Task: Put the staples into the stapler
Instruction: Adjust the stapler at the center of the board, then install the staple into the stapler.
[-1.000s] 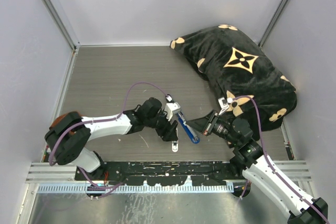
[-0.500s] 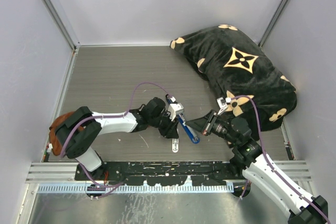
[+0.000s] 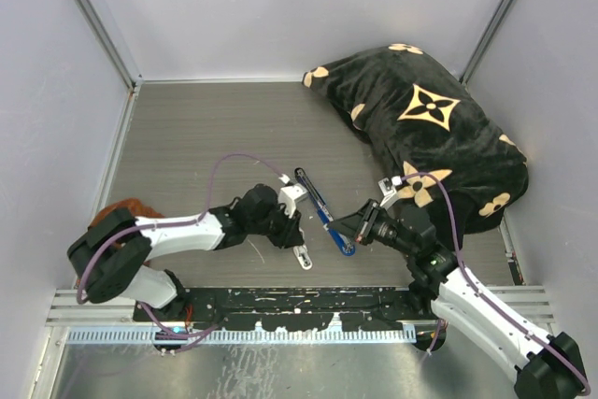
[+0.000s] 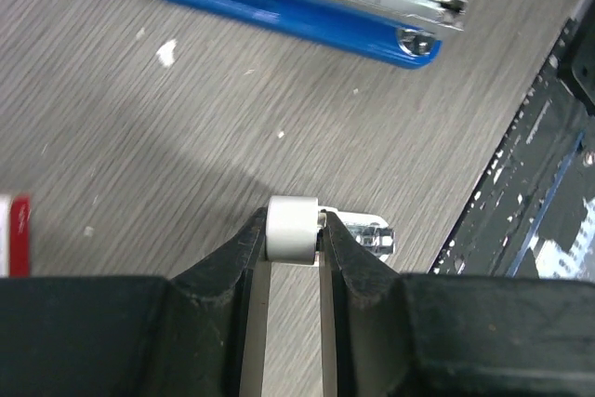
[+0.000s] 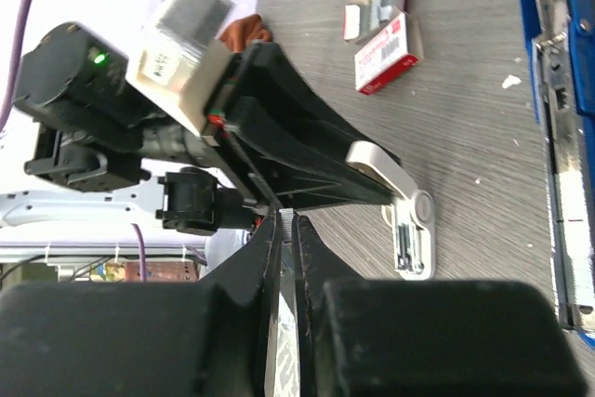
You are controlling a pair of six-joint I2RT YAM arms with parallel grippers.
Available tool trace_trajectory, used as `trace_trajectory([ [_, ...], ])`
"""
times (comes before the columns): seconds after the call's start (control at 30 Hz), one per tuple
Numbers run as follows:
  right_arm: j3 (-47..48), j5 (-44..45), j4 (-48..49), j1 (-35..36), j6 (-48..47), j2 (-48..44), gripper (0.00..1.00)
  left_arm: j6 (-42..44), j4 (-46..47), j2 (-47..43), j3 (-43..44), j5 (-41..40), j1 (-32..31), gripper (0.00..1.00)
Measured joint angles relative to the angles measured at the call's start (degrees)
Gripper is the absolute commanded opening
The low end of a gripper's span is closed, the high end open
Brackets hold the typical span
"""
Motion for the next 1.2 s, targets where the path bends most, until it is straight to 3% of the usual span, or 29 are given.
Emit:
trace_trajectory([
  [0.23, -0.8, 3.9, 1.7, 5.1, 2.6, 7.1, 0.10, -10.4, 9.7, -8.9, -11.8, -11.7, -1.2, 0.00],
  [0.53, -2.4, 11.3, 10.3, 16.0, 9.9, 19.9, 0.10, -15.4, 17.6, -11.6, -16.5, -19.8, -1.6, 0.00],
  [0.83, -2.0, 16.3, 17.9, 20.0, 15.7, 31.7, 0.10, -16.0, 22.6, -12.9, -20.4, -21.3, -1.7, 0.00],
  [1.2, 2.2, 18.7, 21.0, 20.4, 18.0, 39.7, 0.10, -16.8, 23.9, -14.8, -22.3, -21.2, -1.7, 0.00],
])
